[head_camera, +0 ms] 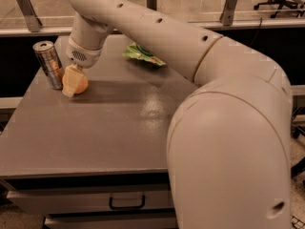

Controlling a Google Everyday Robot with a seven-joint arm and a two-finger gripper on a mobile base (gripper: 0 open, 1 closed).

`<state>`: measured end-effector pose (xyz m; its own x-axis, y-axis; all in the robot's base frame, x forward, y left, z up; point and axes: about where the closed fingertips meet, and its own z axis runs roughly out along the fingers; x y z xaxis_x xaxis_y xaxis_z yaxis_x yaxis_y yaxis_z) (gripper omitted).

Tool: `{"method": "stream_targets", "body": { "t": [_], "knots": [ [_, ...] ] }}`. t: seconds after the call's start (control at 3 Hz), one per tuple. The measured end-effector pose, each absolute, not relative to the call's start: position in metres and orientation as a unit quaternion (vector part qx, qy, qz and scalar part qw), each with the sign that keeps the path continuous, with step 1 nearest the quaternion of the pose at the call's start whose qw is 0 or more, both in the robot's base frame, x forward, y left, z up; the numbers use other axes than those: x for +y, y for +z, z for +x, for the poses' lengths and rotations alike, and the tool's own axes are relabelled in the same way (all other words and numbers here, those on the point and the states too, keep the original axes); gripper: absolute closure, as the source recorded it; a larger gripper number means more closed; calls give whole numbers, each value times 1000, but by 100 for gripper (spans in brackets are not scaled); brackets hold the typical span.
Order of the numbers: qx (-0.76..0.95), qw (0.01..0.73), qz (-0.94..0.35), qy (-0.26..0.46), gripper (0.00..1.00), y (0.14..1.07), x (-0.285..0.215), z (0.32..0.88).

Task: Move orange near redbull can

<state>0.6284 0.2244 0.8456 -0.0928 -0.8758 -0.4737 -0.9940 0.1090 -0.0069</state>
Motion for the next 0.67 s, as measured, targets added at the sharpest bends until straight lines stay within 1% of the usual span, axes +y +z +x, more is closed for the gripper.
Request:
{"method": "stream_targets", "body": {
  "t": [0.33, 0.67],
  "knots": [
    [721, 182, -649, 161, 0, 844, 226, 628],
    [721, 182, -649, 161, 0, 844, 226, 628]
  ]
}}
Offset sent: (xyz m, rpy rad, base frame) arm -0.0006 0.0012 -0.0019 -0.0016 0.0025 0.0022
